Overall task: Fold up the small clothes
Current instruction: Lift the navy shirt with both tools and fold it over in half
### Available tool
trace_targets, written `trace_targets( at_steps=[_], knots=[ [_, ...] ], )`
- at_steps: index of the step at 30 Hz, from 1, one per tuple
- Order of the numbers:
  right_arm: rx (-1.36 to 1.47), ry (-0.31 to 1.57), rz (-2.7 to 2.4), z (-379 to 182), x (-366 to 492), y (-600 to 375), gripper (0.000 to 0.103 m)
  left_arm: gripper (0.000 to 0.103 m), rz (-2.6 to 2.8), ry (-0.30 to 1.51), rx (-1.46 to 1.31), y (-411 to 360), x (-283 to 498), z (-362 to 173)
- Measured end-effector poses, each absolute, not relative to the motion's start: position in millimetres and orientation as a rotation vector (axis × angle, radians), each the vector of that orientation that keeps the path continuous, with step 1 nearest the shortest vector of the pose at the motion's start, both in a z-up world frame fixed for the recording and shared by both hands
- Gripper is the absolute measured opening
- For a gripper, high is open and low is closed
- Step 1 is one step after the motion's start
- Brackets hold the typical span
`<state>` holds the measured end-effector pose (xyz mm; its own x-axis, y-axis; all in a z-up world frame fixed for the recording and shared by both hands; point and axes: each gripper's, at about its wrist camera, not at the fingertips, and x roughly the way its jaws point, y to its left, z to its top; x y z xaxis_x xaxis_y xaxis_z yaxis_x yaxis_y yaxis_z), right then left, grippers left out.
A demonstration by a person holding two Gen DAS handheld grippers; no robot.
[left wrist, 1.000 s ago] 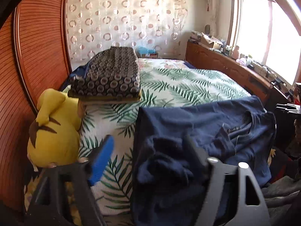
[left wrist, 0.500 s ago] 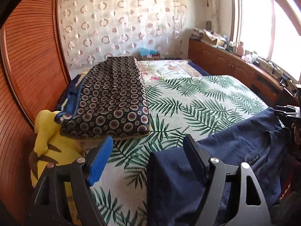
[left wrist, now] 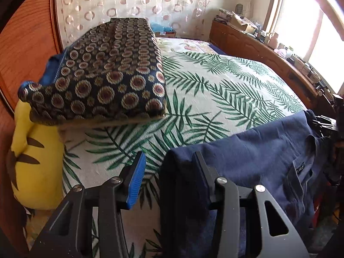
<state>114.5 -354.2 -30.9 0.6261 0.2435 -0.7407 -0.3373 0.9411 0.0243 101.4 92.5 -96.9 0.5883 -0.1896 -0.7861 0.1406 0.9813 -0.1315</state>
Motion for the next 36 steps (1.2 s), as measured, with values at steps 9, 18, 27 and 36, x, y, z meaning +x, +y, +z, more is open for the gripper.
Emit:
trace_targets(
  at_steps=[9,18,27,36],
  knots=[
    [-0.156,0.821,0.387,-34,111,-346,0.030,0.044,-0.232,0.967,-0.045,82,100,-110],
    [-0.086,0.698,0.449,-2,74,-353,0.011,0.011,-0.272,0.791,-0.035,72,64,-52],
    [-0.103,0.428,0.417,97,-17,-364,0.010,0.011,-0.303,0.502,0.012,62,4,66],
    [-0.105,0.258,0.385,171,-59,-385,0.010,0.011,-0.288,0.342,-0.020,82,-27,128]
  ],
)
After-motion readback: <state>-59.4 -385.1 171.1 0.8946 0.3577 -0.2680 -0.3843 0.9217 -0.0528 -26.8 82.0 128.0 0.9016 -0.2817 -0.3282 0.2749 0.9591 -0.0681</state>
